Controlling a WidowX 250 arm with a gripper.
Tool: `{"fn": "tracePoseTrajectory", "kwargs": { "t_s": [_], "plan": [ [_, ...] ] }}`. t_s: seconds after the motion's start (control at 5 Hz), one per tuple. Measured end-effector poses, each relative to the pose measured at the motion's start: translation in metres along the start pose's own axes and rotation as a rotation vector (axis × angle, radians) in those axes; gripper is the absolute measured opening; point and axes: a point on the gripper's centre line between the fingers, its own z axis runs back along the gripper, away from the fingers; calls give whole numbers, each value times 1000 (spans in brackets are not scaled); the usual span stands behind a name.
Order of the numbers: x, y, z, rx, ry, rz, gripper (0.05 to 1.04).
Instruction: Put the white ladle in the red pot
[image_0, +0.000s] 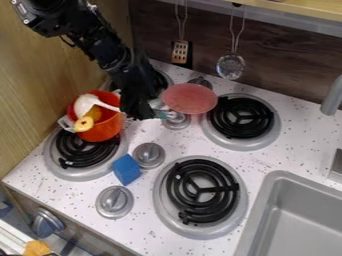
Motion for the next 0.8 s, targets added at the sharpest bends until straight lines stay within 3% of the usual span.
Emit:
{"fn": "tracePoseTrajectory", "kwargs": {
  "t_s": [0.2,0.8],
  "plan": [
    [1,0,4,8,-1,11,1003],
    [2,-5,17,9,33,43,1001]
  ]
}}
